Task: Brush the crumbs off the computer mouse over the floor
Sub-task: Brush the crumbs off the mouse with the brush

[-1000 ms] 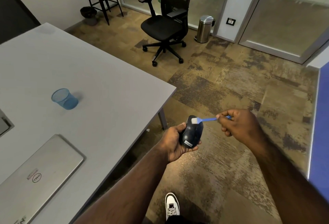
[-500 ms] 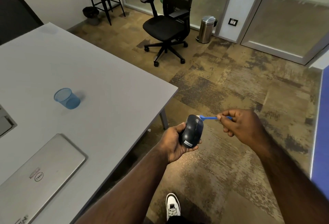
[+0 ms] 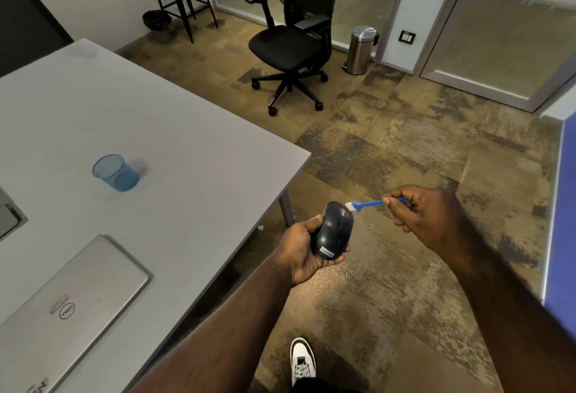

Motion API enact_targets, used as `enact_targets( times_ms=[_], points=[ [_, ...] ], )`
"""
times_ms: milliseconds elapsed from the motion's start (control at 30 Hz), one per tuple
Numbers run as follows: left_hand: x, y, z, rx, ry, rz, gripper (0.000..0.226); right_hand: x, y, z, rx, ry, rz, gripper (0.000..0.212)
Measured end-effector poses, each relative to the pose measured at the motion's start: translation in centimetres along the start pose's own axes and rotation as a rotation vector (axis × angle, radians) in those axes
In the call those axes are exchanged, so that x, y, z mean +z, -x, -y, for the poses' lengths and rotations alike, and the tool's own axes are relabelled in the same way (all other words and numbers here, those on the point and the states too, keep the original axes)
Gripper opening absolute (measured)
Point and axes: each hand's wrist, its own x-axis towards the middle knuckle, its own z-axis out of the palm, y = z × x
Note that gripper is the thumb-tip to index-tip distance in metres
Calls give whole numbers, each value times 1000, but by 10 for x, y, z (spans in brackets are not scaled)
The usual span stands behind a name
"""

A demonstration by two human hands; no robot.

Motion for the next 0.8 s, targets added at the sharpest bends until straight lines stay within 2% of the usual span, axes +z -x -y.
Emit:
enact_targets(
  times_ms=[167,300,433,600,733,800],
  points=[
    [1,0,-3,19,-25,-16,38,-6,1,6,-45,-3,167,7],
    [2,0,-2,14,-30,-3,35,-8,-3,8,-39,32,43,9],
    [3,-2,-2,32,-46,-17,37,-10,0,14,-57,-2,198,8],
    [2,-3,-1,24,-42,-9,37,-9,-3,12,-33,81,45,10],
    [5,-3,-2,33,-49,9,38,-12,1,14,-64,11,153,8],
    [3,-3,-2,35,-51,1,38,-15,0,12,-56,-23,146,8]
  ],
)
